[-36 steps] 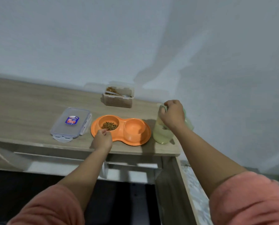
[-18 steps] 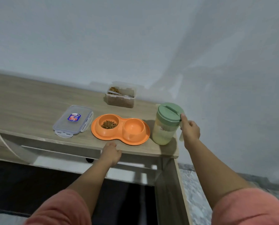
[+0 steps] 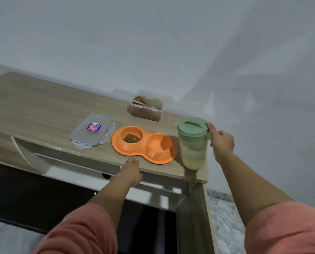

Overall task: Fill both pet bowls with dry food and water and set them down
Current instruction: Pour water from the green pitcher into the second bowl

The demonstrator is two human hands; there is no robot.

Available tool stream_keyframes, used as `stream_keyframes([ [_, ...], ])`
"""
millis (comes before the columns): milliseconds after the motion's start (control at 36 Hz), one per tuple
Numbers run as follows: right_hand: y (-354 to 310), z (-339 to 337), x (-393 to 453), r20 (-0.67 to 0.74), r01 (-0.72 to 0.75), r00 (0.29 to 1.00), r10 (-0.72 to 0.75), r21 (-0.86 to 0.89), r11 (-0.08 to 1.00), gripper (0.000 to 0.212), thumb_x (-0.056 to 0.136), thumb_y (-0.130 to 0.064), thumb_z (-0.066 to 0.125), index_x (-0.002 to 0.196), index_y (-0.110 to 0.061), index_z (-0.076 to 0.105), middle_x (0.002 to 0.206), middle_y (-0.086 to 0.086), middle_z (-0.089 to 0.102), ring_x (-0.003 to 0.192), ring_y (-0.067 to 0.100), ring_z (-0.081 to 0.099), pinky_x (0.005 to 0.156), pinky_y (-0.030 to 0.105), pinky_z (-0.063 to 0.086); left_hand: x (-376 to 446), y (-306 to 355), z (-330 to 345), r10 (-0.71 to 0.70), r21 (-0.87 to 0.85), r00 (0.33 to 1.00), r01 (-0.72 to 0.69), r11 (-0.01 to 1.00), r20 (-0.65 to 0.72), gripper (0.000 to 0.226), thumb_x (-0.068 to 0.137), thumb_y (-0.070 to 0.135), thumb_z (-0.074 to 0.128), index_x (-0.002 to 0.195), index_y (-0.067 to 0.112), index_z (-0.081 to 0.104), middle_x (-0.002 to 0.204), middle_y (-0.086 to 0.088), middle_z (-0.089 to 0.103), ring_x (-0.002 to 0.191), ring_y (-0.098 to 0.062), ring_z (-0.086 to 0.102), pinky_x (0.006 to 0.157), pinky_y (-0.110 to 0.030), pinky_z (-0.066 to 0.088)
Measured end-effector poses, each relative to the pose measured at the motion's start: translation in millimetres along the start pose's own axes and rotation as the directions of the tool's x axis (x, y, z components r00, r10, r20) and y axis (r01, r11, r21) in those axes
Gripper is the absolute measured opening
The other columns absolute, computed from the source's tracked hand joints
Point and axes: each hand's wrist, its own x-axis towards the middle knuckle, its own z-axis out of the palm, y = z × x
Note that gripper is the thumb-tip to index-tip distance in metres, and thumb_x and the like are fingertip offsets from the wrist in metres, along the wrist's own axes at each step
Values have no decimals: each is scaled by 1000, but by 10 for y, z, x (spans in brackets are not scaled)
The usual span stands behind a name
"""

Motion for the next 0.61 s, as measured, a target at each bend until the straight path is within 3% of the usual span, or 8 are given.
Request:
stream_keyframes([
  [167,-220,91,-3,56,86,996,-75,-216,973,59,68,-57,70,53,-13,33,59,5,39,61,23,40,57,34,35,16,26,6,-7,16,1000,6,1000,6,68,95,24,48,153,8,17,157,-6,6,139,-28,36,114,-36,33],
  [278,-305,160,-52,73,135,990,-118,-323,937,58,72,-53,68,51,-14,31,54,0,31,55,19,35,49,30,28,24,22,20,0,25,1000,0,1000,-1,68,95,22,50,153,7,17,158,-7,5,141,-27,32,115,-36,31],
  [417,-323,235,-64,71,152,988,-135,-382,912,52,73,-53,65,54,-13,39,56,1,40,66,24,47,49,27,30,24,23,30,7,26,1000,-6,1000,-15,69,95,22,51,153,7,17,158,-6,5,142,-27,31,116,-36,31],
  [611,-401,309,-89,78,182,983,-165,-456,871,45,73,-49,64,58,-12,43,61,2,46,64,22,50,46,23,30,16,38,39,-3,21,1000,3,1000,-13,68,94,18,50,152,8,17,157,-4,4,140,-27,32,114,-35,33],
])
